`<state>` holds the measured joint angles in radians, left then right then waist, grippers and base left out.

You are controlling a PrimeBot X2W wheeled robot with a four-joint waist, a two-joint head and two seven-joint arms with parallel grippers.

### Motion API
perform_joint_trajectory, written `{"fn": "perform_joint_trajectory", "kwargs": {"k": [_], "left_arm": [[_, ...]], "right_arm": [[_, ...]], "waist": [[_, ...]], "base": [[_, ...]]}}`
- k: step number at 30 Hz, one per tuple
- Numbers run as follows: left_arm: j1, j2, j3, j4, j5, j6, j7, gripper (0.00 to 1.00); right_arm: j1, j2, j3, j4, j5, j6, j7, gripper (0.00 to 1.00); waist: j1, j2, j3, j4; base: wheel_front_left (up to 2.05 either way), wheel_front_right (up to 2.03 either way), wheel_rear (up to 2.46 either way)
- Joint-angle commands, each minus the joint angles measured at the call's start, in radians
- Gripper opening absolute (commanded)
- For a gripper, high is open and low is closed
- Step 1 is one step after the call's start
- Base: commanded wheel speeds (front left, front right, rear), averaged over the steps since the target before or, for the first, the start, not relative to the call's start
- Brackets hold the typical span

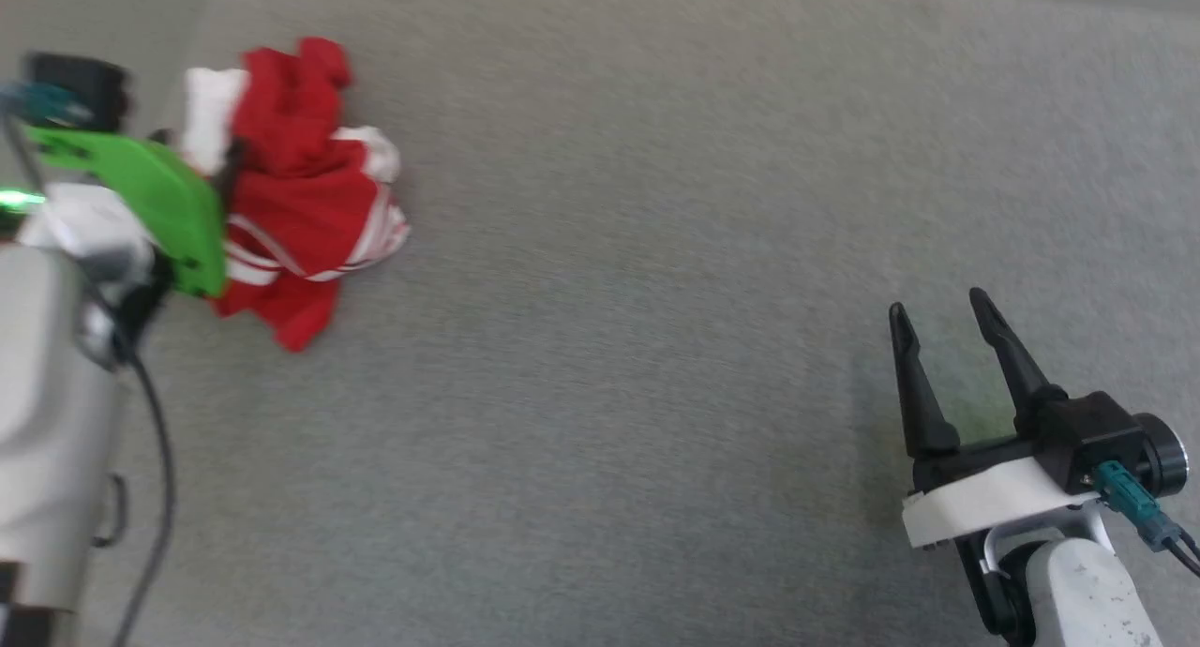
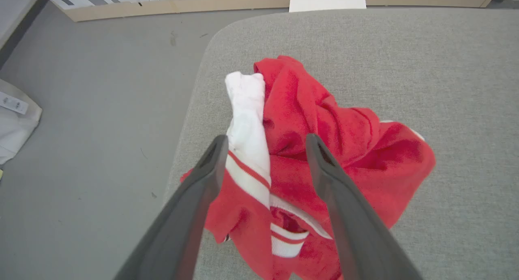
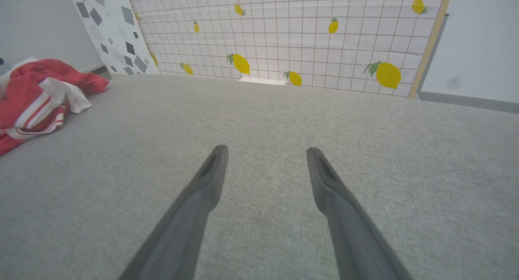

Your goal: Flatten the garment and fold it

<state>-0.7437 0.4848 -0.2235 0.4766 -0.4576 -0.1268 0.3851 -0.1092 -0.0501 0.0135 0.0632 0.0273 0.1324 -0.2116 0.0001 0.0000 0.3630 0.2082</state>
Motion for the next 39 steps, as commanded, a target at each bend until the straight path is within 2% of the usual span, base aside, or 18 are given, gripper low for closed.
{"fn": "perform_joint_trajectory", "kwargs": {"k": [1, 7, 11, 14, 15, 16, 21, 31, 36, 39], "left_arm": [[-0.034, 0.027, -0.006, 0.021, -0.036, -0.004, 0.044, 1.00], [-0.078, 0.106, -0.021, 0.096, -0.162, -0.004, 0.290, 1.00], [-0.070, 0.144, -0.041, 0.116, -0.185, -0.004, 0.383, 1.00], [-0.064, 0.156, -0.059, 0.140, -0.241, -0.004, 0.427, 1.00], [-0.063, 0.156, -0.062, 0.143, -0.257, -0.004, 0.434, 0.27], [-0.063, 0.156, -0.067, 0.144, -0.275, -0.004, 0.435, 0.00], [-0.062, 0.162, -0.083, 0.137, -0.331, -0.004, 0.366, 0.00], [-0.075, 0.148, -0.061, 0.080, -0.444, -0.004, 0.016, 0.00], [-0.073, 0.173, -0.109, -0.047, -0.443, -0.004, -0.178, 0.00], [-0.062, 0.156, -0.118, -0.113, -0.452, -0.004, -0.276, 0.00]], "right_arm": [[-0.021, 0.000, -0.002, 0.001, 0.004, -0.002, -0.007, 1.00], [-0.046, 0.000, -0.001, 0.012, 0.013, -0.002, -0.022, 1.00], [-0.060, 0.000, 0.001, 0.017, 0.016, -0.002, -0.030, 1.00], [-0.069, 0.000, 0.002, 0.024, 0.019, -0.002, -0.035, 1.00], [-0.070, 0.000, 0.002, 0.027, 0.018, -0.002, -0.036, 1.00], [-0.071, 0.000, 0.002, 0.032, 0.017, -0.002, -0.038, 1.00], [-0.073, 0.000, -0.001, 0.054, 0.017, -0.002, -0.043, 1.00], [-0.023, 0.000, -0.006, 0.108, 0.021, -0.002, -0.048, 1.00], [0.014, 0.000, 0.001, 0.136, 0.031, -0.002, -0.049, 1.00], [0.033, 0.000, 0.003, 0.145, 0.040, -0.002, -0.049, 1.00]], "waist": [[-0.0001, 0.0000, 0.105, -0.101], [-0.0001, 0.0000, 0.152, -0.139], [-0.0001, 0.0000, 0.178, -0.154], [-0.0001, 0.0000, 0.188, -0.158], [-0.0001, 0.0000, 0.188, -0.158], [-0.0001, 0.0000, 0.186, -0.158], [-0.0001, 0.0000, 0.143, -0.150], [-0.0001, 0.0000, -0.055, -0.125], [-0.0001, 0.0000, -0.154, -0.127], [-0.0001, 0.0000, -0.196, -0.132]], "base": [[0.00, 0.00, 0.00], [0.00, 0.00, 0.00], [0.00, 0.00, 0.00], [0.00, 0.00, 0.00], [0.00, 0.00, 0.00], [0.00, 0.00, 0.00], [0.00, 0.00, 0.00], [0.00, 0.00, 0.00], [0.00, 0.00, 0.00], [0.00, 0.00, 0.00]]}}
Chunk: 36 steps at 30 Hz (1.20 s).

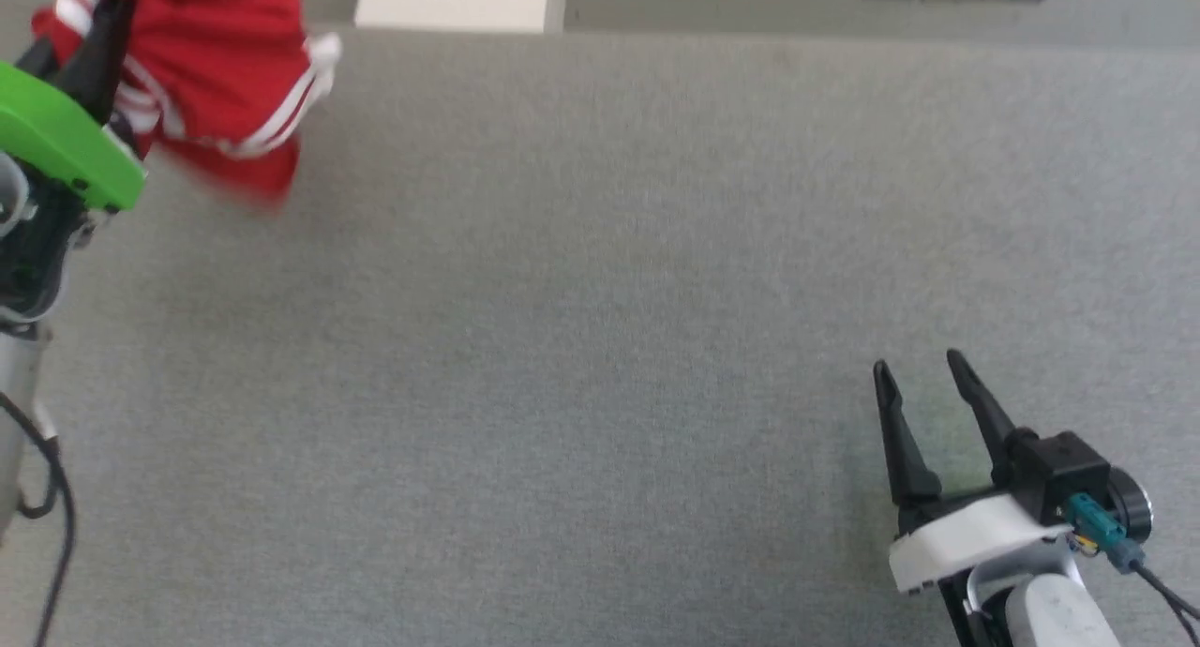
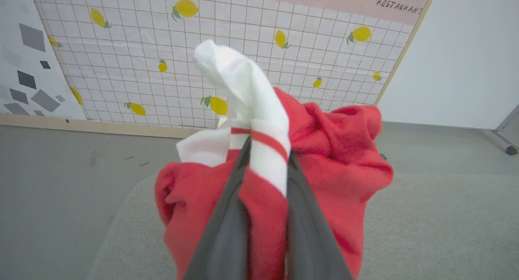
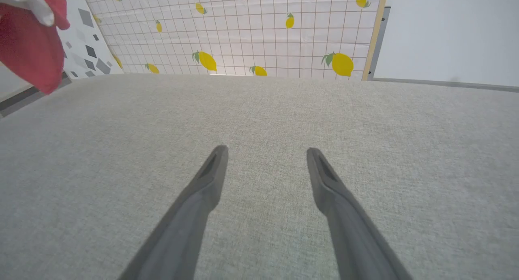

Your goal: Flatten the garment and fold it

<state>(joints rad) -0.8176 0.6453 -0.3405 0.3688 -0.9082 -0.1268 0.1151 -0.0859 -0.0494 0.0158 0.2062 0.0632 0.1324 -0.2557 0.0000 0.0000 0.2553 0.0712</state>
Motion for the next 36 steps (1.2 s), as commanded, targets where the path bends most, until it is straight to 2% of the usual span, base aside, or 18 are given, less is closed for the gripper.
{"fn": "perform_joint_trajectory", "kwargs": {"k": [1, 8, 13, 21, 26, 32, 33, 34, 36], "left_arm": [[0.015, -0.018, 0.000, -0.027, -0.007, -0.004, -0.036, 0.00], [0.035, -0.141, -0.056, -0.147, 0.017, 0.011, -0.131, 0.00], [0.070, -0.230, -0.152, -0.164, 0.088, 0.022, -0.176, 0.00], [0.088, -0.396, -0.279, -0.061, 0.176, 0.018, -0.306, 0.00], [0.098, -0.480, -0.295, 0.023, 0.233, 0.026, -0.367, 0.00], [0.183, -0.500, -0.358, 0.206, 0.299, 0.017, -0.375, 0.00], [0.193, -0.499, -0.366, 0.239, 0.304, 0.017, -0.375, 0.29], [0.201, -0.499, -0.370, 0.280, 0.310, 0.023, -0.375, 1.00], [0.206, -0.503, -0.374, 0.334, 0.315, 0.026, -0.376, 1.00]], "right_arm": [[0.016, -0.001, 0.002, 0.005, 0.007, -0.002, -0.005, 1.00], [0.037, -0.001, 0.009, 0.007, 0.026, -0.002, -0.006, 1.00], [0.035, -0.001, -0.001, -0.003, 0.039, -0.002, -0.006, 1.00], [0.018, -0.001, -0.018, -0.021, 0.052, -0.002, -0.006, 1.00], [0.019, -0.001, -0.030, -0.029, 0.061, -0.002, -0.006, 1.00], [0.020, -0.001, -0.034, -0.033, 0.068, -0.002, -0.006, 1.00], [0.021, -0.001, -0.034, -0.033, 0.069, -0.002, -0.006, 1.00], [0.020, -0.001, -0.033, -0.033, 0.069, -0.002, -0.006, 1.00], [0.018, -0.001, -0.031, -0.030, 0.068, -0.002, -0.006, 1.00]], "waist": [[0.0000, 0.0000, -0.101, 0.002], [0.0000, 0.0000, -0.159, -0.043], [0.0000, 0.0000, -0.155, -0.106], [0.0000, 0.0000, -0.102, -0.230], [0.0000, 0.0000, -0.068, -0.281], [0.0000, 0.0000, -0.042, -0.291], [0.0000, 0.0000, -0.039, -0.287], [0.0000, 0.0000, -0.037, -0.281], [0.0000, 0.0000, -0.037, -0.266]], "base": [[0.00, 0.00, 0.00], [0.00, 0.00, 0.00], [0.00, 0.00, 0.00], [0.00, 0.00, 0.00], [0.00, 0.00, 0.00], [0.00, 0.00, 0.00], [0.00, 0.00, 0.00], [0.00, 0.00, 0.00], [0.00, 0.00, 0.00]]}}
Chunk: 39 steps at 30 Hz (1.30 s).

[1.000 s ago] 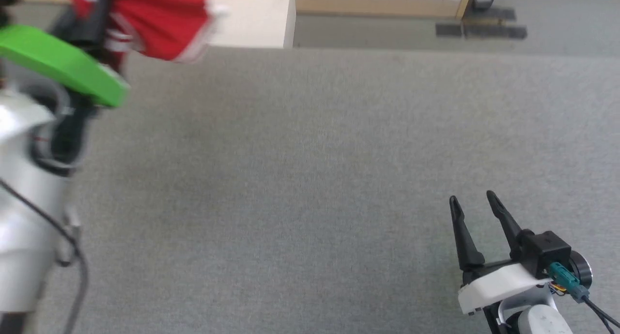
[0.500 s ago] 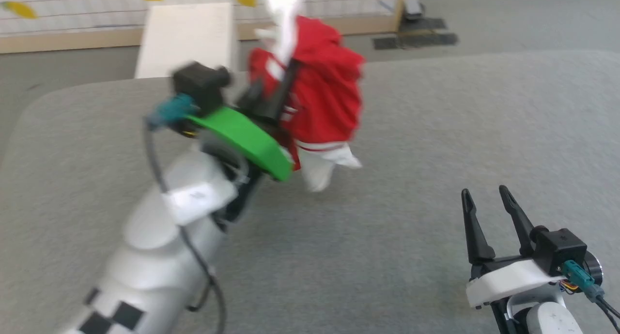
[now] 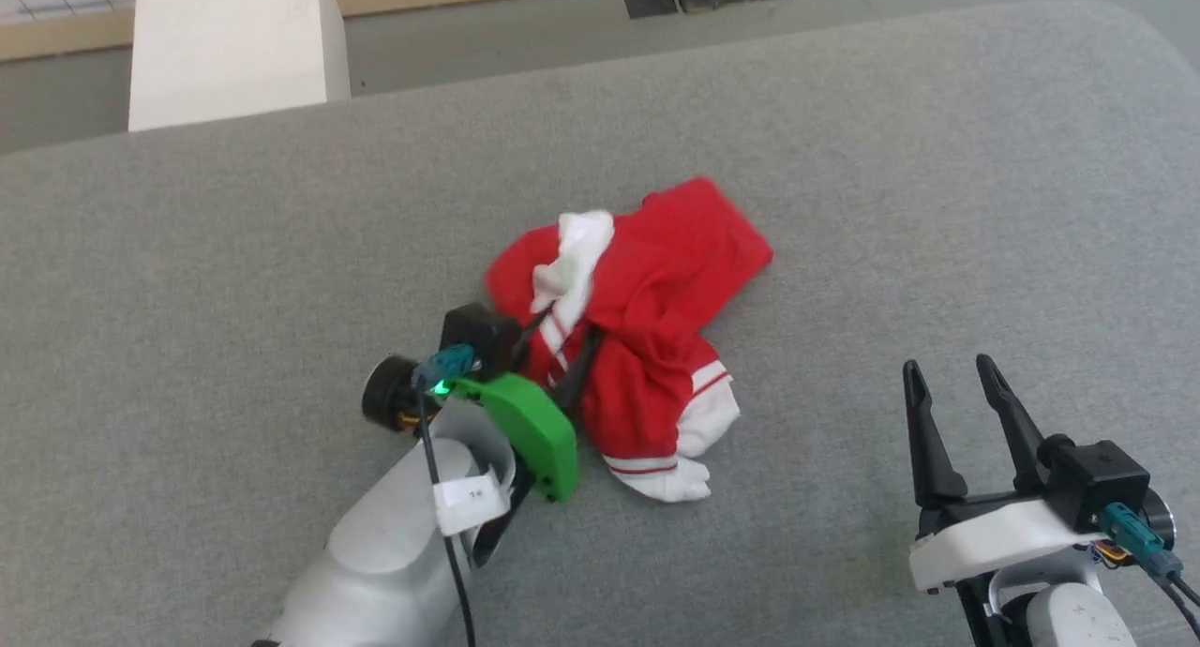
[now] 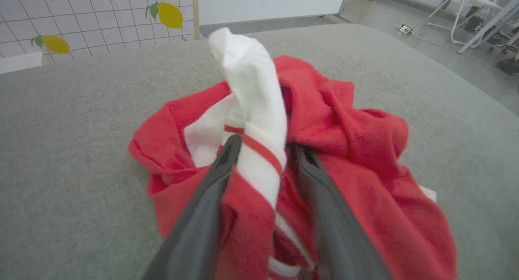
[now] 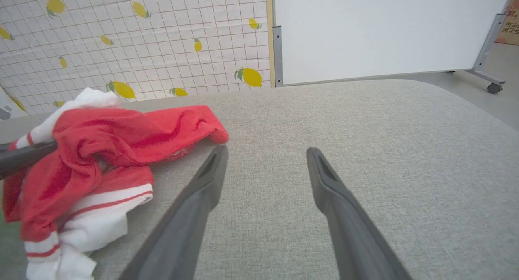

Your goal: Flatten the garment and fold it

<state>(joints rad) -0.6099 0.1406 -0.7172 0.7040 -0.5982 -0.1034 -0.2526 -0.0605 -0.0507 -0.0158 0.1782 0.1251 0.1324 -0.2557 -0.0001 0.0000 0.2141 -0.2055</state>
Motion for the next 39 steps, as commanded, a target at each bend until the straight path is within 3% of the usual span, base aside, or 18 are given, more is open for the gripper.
{"fn": "perform_joint_trajectory", "kwargs": {"k": [1, 8, 16, 25, 31, 39], "left_arm": [[-0.002, -0.001, 0.007, 0.012, 0.004, 0.003, -0.008, 1.00], [0.033, 0.008, 0.162, -0.117, 0.038, 0.007, -0.009, 1.00], [0.186, 0.056, 0.346, -0.366, 0.160, 0.056, -0.009, 1.00], [0.459, 0.071, 0.446, -0.535, 0.313, 0.103, -0.009, 1.00], [0.568, 0.041, 0.482, -0.595, 0.382, 0.126, -0.009, 1.00], [0.608, -0.008, 0.534, -0.602, 0.399, 0.098, -0.009, 1.00]], "right_arm": [[-0.008, 0.001, 0.003, -0.001, 0.004, -0.002, -0.006, 1.00], [0.008, 0.001, -0.010, 0.014, -0.020, -0.002, -0.006, 1.00], [0.046, 0.001, -0.026, 0.022, -0.035, -0.002, -0.006, 1.00], [0.085, 0.001, -0.031, 0.022, -0.039, -0.002, -0.006, 1.00], [0.100, 0.001, -0.032, 0.025, -0.034, -0.002, -0.006, 1.00], [0.112, 0.001, -0.029, 0.033, -0.030, -0.002, -0.006, 1.00]], "waist": [[0.0001, 0.0000, 0.004, 0.017], [0.0001, 0.0000, -0.062, 0.113], [0.0001, 0.0000, -0.139, 0.191], [0.0001, 0.0000, -0.180, 0.232], [0.0001, 0.0000, -0.189, 0.244], [0.0001, 0.0000, -0.191, 0.261]], "base": [[0.00, 0.00, 0.00], [0.00, 0.00, 0.00], [0.00, 0.00, 0.00], [0.00, 0.00, 0.00], [0.00, 0.00, 0.00], [0.00, 0.00, 0.00]]}}
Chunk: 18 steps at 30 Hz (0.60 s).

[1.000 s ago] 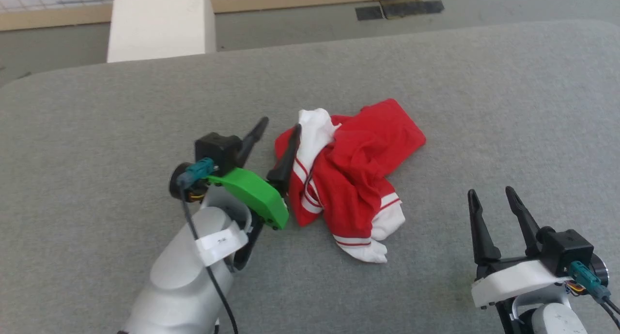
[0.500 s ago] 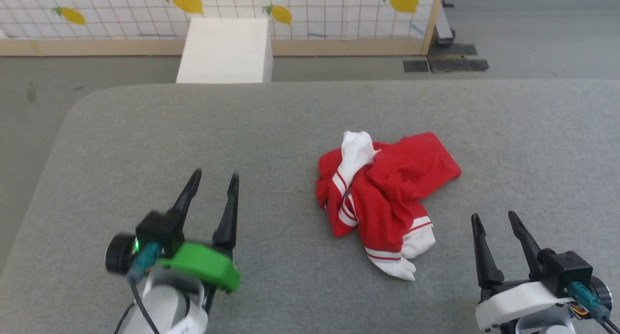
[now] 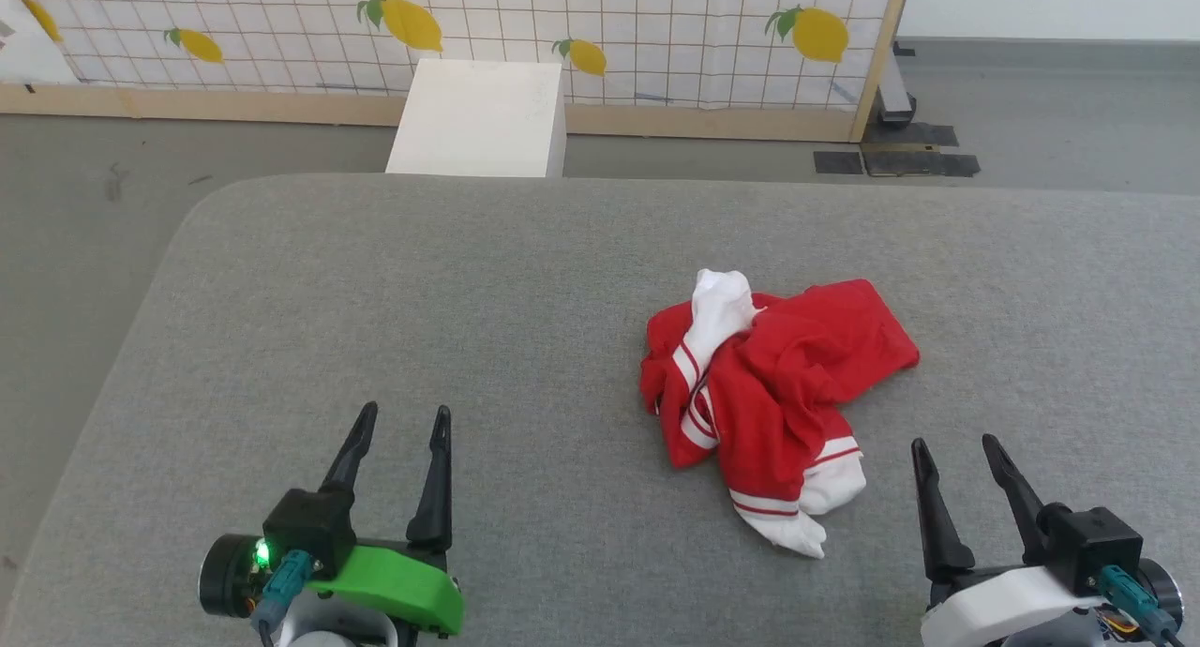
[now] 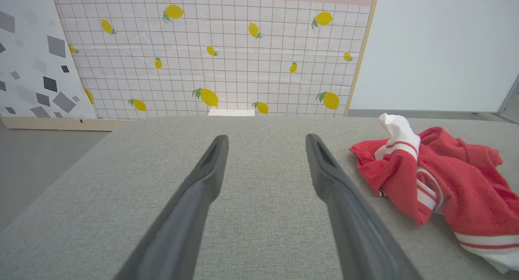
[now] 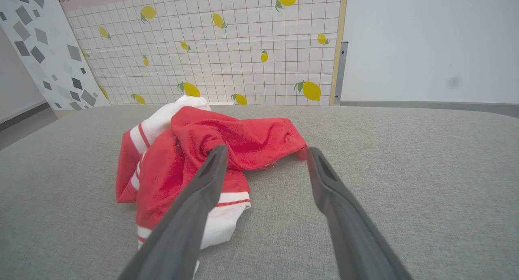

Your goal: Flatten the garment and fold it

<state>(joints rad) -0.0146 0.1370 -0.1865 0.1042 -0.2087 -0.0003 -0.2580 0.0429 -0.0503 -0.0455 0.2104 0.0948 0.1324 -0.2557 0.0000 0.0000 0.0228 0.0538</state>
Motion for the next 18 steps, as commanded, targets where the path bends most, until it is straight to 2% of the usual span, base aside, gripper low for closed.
{"fn": "perform_joint_trajectory", "kwargs": {"k": [1, 5, 9, 11, 14, 18], "left_arm": [[0.012, -0.007, 0.006, -0.002, 0.013, -0.010, -0.004, 1.00], [0.002, -0.017, 0.015, 0.002, 0.028, -0.034, -0.004, 1.00], [-0.012, -0.030, 0.025, 0.001, 0.039, -0.049, -0.004, 1.00], [-0.014, -0.037, 0.032, 0.000, 0.043, -0.052, -0.004, 1.00], [-0.018, -0.047, 0.037, 0.002, 0.050, -0.060, -0.004, 1.00], [-0.029, -0.060, 0.033, 0.007, 0.059, -0.070, -0.004, 1.00]], "right_arm": [[0.008, 0.000, 0.001, 0.003, 0.001, -0.002, -0.006, 1.00], [-0.003, 0.000, -0.005, 0.016, 0.016, -0.002, 0.012, 1.00], [-0.033, -0.006, 0.025, -0.014, -0.010, -0.002, 0.161, 1.00], [-0.052, -0.035, 0.055, -0.036, 0.015, -0.002, 0.283, 1.00], [-0.080, -0.101, 0.128, -0.069, 0.096, -0.002, 0.530, 1.00], [-0.125, -0.177, 0.167, -0.115, 0.178, -0.002, 0.787, 1.00]], "waist": [[0.0000, 0.0000, 0.001, 0.003], [0.0000, 0.0000, 0.016, 0.017], [0.0000, 0.0000, 0.038, 0.039], [0.0000, 0.0000, 0.052, 0.049], [0.0000, 0.0000, 0.073, 0.065], [0.0000, 0.0000, 0.100, 0.093]], "base": [[0.00, 0.00, 0.00], [0.00, 0.00, 0.00], [0.00, 0.00, 0.00], [0.00, 0.00, 0.00], [0.00, 0.00, 0.00], [0.00, 0.00, 0.00]]}}
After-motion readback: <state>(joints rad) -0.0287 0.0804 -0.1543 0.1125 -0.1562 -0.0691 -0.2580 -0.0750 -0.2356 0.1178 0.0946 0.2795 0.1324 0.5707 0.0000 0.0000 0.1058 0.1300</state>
